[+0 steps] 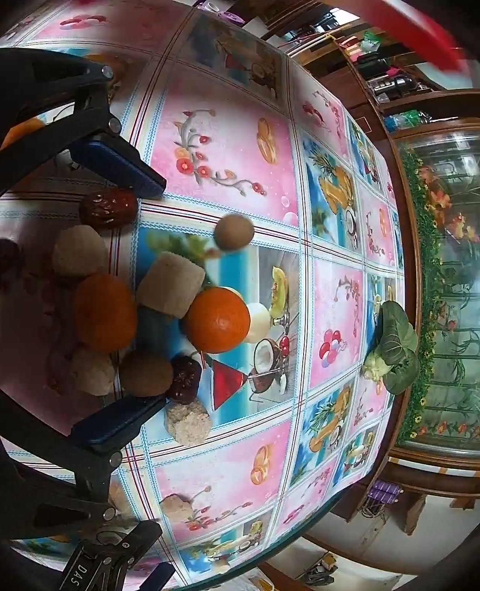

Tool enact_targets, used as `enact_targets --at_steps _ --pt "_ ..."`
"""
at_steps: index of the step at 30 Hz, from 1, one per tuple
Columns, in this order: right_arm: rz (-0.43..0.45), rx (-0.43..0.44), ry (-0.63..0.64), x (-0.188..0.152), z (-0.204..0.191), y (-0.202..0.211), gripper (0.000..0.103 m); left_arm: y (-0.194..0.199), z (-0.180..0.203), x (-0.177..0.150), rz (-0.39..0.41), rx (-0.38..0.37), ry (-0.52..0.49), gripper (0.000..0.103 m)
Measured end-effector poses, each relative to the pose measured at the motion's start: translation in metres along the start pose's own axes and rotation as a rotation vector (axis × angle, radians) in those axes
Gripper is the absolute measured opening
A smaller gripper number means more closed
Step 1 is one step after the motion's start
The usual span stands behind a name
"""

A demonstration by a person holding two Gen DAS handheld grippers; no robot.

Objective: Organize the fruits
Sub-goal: 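Move both tools toward the pile of fruits and pastries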

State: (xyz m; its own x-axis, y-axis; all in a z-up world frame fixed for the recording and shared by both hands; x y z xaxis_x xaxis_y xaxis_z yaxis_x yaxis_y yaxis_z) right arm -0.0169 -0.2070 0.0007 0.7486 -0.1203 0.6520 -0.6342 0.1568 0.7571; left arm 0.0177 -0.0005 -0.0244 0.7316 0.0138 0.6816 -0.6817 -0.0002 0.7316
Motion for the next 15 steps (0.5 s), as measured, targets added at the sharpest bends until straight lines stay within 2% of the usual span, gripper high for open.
enact_targets --at_steps 15 --pt "0.001 -0.001 0.001 0.0000 0.0001 0.0001 0.103 -0.0002 -0.0001 -0.0001 -0.001 -0.001 0.001 0.103"
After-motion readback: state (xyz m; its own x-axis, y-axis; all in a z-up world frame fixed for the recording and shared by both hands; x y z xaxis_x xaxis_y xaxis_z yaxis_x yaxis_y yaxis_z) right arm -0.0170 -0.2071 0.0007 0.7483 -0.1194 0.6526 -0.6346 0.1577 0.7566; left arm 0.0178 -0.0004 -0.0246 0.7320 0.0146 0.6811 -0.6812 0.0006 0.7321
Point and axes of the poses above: each gripper's, at about its wrist camera, not at the fingertips, and y roughly against the way its jaws point, z to its right, x to its top, the point moved 3 cm from there along -y, roughly the way its jaws point, and after that the axes turned 7 degrees about z, right-handed, at the moved point
